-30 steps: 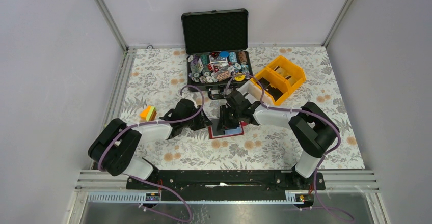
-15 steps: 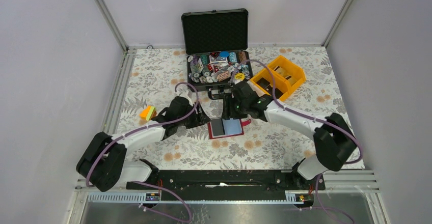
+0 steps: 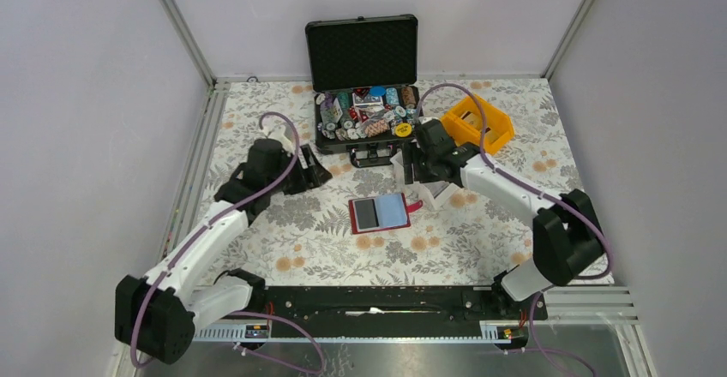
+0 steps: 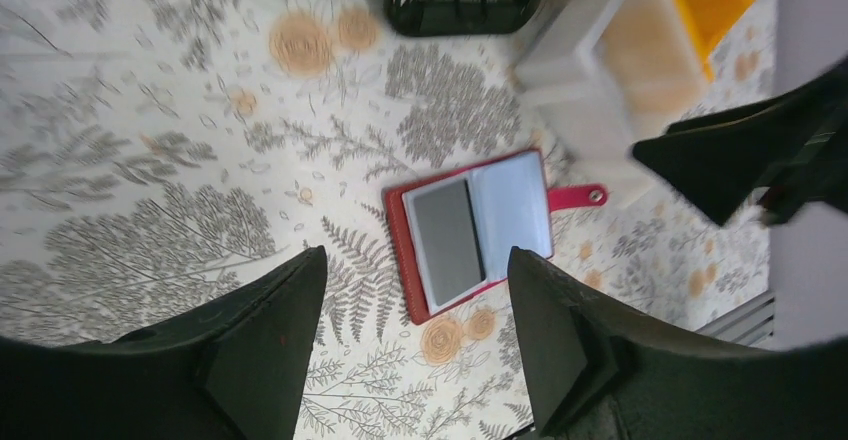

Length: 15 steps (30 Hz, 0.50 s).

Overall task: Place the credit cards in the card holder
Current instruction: Insert the credit card into the card holder.

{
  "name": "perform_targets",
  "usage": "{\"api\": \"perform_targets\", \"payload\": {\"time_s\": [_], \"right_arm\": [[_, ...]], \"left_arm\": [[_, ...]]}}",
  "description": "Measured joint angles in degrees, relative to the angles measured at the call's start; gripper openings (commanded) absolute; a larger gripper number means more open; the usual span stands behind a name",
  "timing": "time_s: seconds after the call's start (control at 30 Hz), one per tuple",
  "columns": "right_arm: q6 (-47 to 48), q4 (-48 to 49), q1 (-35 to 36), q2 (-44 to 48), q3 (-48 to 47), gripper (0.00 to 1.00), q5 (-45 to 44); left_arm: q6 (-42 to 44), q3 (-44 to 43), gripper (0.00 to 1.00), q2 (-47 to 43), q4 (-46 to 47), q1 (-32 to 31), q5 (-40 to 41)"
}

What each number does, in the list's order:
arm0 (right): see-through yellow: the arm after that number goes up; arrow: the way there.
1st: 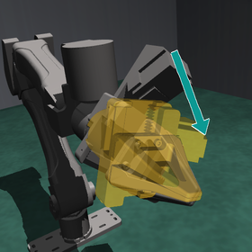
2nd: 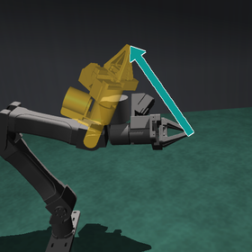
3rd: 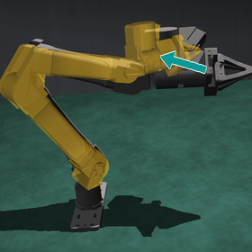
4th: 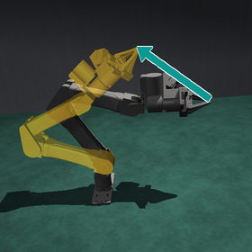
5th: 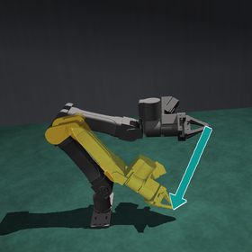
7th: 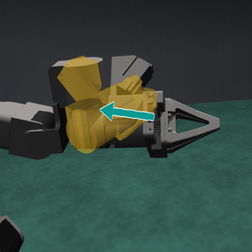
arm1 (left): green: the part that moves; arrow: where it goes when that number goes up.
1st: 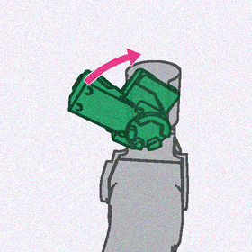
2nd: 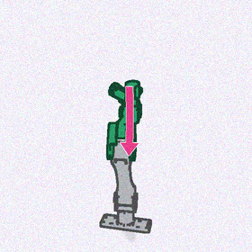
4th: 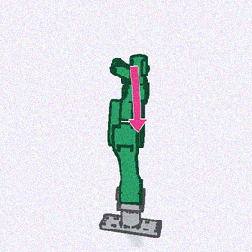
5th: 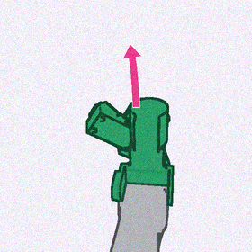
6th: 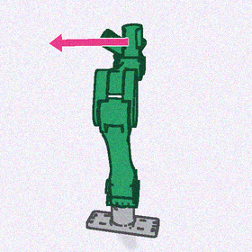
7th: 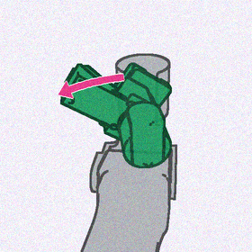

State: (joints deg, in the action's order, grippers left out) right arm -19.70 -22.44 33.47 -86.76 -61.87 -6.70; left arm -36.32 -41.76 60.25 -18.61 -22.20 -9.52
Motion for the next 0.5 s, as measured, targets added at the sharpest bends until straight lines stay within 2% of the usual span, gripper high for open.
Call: {"api": "perform_targets", "payload": {"time_s": [0.17, 0.23, 0.4, 0.5], "right_arm": [[2.38, -1.01, 0.00, -5.01, -0.79, 0.64, 0.00], [3.28, -1.03, 0.00, -6.36, -1.09, 0.57, -0.02], [4.46, -1.27, 0.02, -9.27, -2.89, 0.30, -0.02], [5.25, -1.01, 0.31, -9.53, -3.28, 0.24, -0.81]], "left_arm": [[4.68, -8.09, 0.71, -3.08, -6.43, 5.70, -3.06], [6.25, -10.43, 0.71, -3.56, -8.33, 7.23, -4.11], [10.01, -12.85, 0.71, -3.63, -11.72, 9.66, -5.16], [11.08, -12.85, 0.71, -3.21, -13.03, 10.71, -5.29]]}}
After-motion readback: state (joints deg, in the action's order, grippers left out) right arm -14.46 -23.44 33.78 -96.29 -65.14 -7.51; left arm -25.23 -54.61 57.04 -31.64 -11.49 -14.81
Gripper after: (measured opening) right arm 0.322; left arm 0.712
